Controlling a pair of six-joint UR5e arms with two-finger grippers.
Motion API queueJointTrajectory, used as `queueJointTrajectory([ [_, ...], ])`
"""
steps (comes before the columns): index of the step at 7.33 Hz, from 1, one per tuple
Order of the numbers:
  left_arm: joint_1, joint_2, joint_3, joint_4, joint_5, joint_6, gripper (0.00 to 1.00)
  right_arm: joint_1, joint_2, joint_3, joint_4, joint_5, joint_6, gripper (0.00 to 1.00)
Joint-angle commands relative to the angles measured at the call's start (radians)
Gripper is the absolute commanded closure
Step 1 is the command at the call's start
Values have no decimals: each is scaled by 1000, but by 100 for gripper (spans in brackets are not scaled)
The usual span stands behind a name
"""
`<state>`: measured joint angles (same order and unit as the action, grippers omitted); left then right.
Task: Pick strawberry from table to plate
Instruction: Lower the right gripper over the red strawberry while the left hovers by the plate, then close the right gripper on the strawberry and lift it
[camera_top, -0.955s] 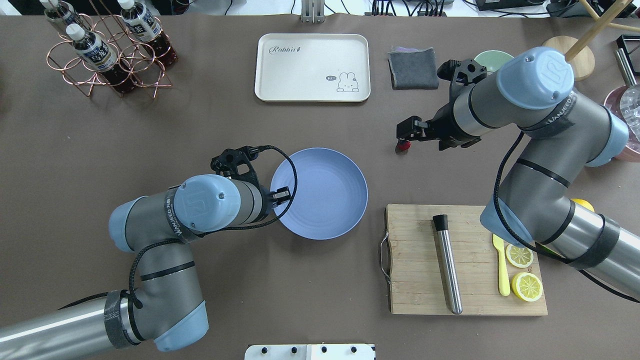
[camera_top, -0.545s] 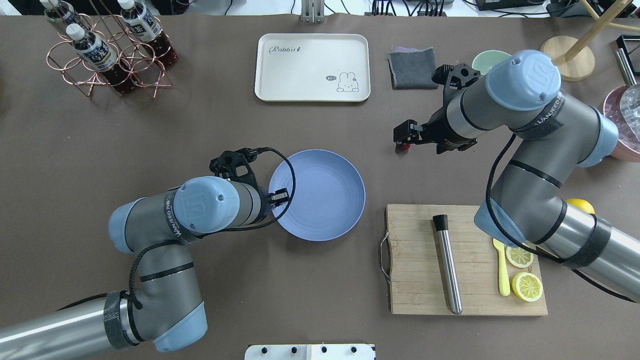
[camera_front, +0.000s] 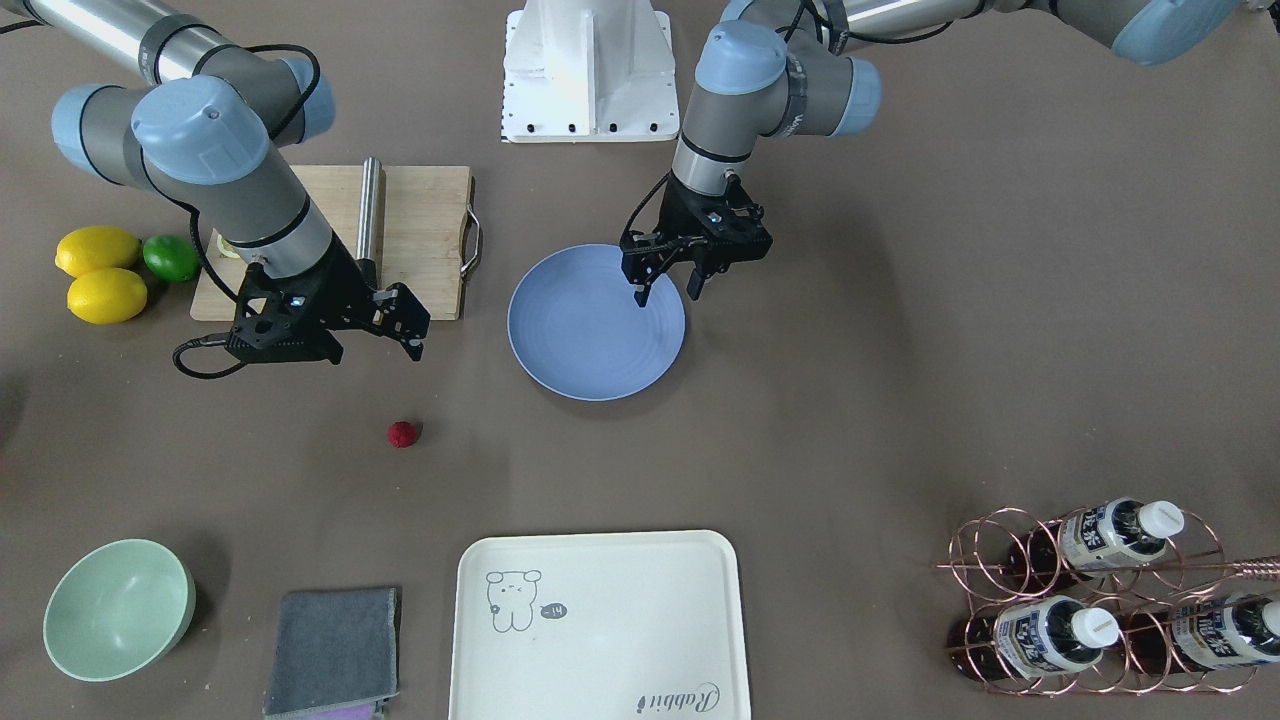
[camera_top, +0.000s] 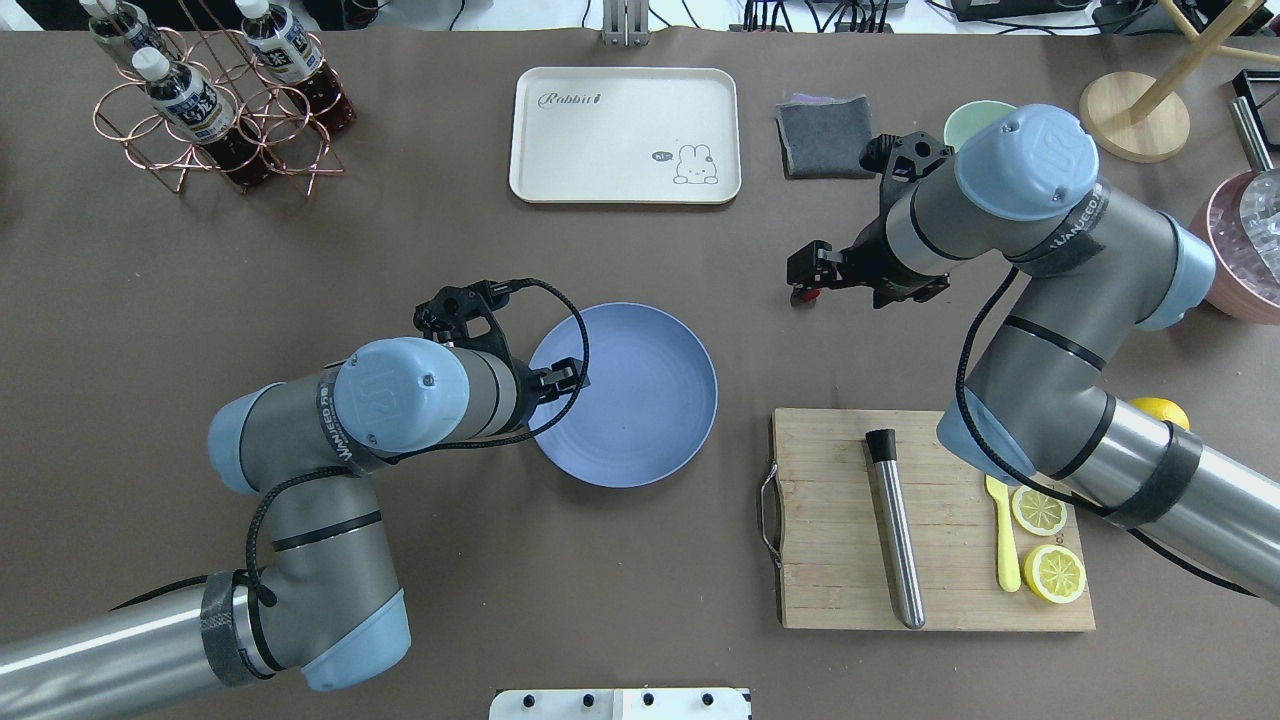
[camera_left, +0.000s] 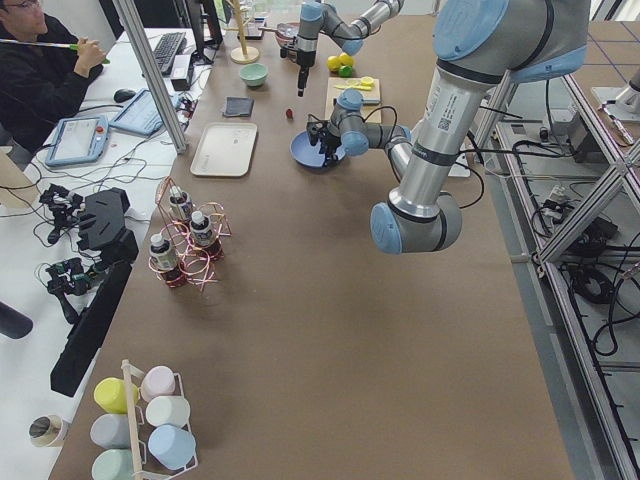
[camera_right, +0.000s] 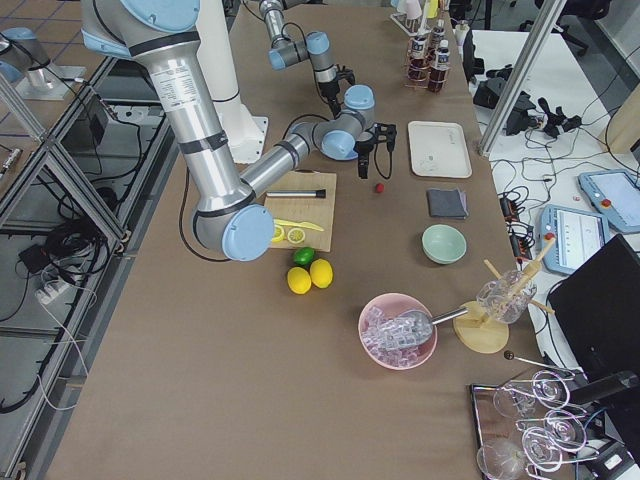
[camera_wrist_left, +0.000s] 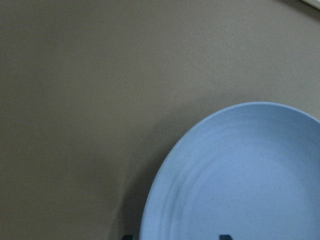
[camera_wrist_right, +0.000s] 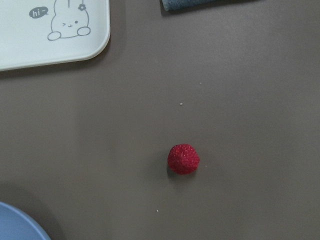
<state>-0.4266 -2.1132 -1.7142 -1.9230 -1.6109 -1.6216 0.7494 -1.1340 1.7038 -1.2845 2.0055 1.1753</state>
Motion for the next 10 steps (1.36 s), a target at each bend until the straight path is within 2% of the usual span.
queueJointTrajectory([
  [1, -38, -1, -4, -5, -38, 2, 2, 10, 97, -117, 1, -2, -17, 0],
  [3, -69, -1, -4, -7, -58, 43, 2, 30, 155, -234, -1, -4, -111, 1],
  [4, -72, -2, -4, -7, -58, 45, 2, 28, 155, -259, 1, -4, -178, 1],
  [6, -73, -4, -4, -7, -58, 45, 2, 2, 148, -273, 4, -20, -183, 3],
  [7, -78, -2, -4, -7, -58, 45, 2, -10, 148, -273, 4, -37, -183, 11],
  [8, -81, -2, -4, -7, -58, 45, 2, -15, 146, -274, 2, -51, -183, 28],
  [10, -87, -1, -2, -13, -58, 45, 2, -15, 146, -303, 25, -62, -184, 42],
])
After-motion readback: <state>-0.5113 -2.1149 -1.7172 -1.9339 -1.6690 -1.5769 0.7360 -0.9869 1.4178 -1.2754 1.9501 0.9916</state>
